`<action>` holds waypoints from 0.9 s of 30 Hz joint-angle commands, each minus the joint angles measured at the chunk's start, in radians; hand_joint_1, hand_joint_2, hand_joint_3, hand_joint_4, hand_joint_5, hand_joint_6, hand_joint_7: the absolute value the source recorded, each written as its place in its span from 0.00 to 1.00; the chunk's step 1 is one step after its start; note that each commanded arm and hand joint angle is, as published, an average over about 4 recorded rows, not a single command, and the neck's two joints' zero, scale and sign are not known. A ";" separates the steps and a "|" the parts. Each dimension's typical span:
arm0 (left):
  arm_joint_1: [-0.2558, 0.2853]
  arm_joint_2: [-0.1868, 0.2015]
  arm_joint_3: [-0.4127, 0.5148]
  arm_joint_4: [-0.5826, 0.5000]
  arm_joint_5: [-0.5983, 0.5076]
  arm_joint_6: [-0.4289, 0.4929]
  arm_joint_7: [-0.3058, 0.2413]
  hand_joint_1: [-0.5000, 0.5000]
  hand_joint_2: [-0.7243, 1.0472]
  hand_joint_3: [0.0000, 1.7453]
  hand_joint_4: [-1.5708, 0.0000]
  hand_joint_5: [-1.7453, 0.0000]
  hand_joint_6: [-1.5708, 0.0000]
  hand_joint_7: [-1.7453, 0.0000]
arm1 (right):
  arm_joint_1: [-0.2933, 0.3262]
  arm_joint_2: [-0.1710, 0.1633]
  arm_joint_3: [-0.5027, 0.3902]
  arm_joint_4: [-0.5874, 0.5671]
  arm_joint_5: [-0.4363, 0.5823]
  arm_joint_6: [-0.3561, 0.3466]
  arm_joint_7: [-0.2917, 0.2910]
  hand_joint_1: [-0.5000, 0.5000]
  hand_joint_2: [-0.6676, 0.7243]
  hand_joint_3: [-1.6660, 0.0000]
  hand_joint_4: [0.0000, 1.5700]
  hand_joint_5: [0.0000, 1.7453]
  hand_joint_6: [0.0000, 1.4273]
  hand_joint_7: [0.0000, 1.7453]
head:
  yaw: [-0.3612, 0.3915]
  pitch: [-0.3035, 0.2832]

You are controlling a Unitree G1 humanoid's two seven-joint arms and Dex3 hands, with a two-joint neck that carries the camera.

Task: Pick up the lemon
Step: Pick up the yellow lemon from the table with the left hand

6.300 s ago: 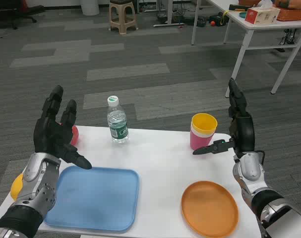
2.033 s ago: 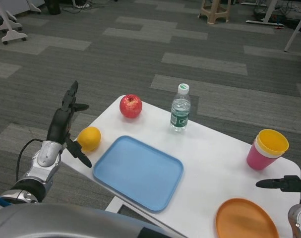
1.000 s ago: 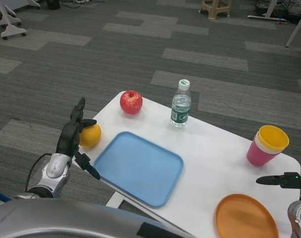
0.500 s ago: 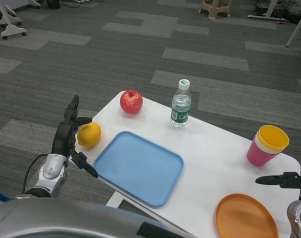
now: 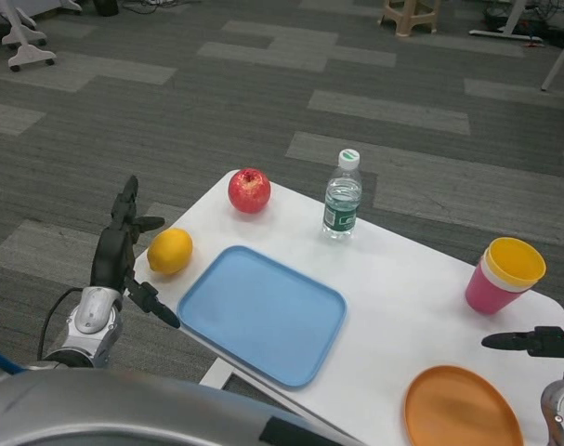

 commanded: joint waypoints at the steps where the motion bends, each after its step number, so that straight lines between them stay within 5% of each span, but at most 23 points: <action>1: 0.003 0.013 0.019 0.026 -0.009 -0.004 -0.002 0.00 0.00 0.05 0.98 0.24 1.00 1.00 | -0.009 0.000 -0.003 -0.004 0.008 -0.001 -0.003 0.08 0.91 1.00 0.00 0.00 0.00 0.00 | 0.001 0.000; 27: -0.115 0.067 -0.076 0.138 -0.029 0.120 -0.025 0.00 0.00 0.05 0.93 0.24 1.00 1.00 | -0.010 0.001 0.007 0.003 0.009 -0.001 -0.003 0.08 0.91 1.00 0.00 0.00 0.00 0.00 | 0.004 -0.006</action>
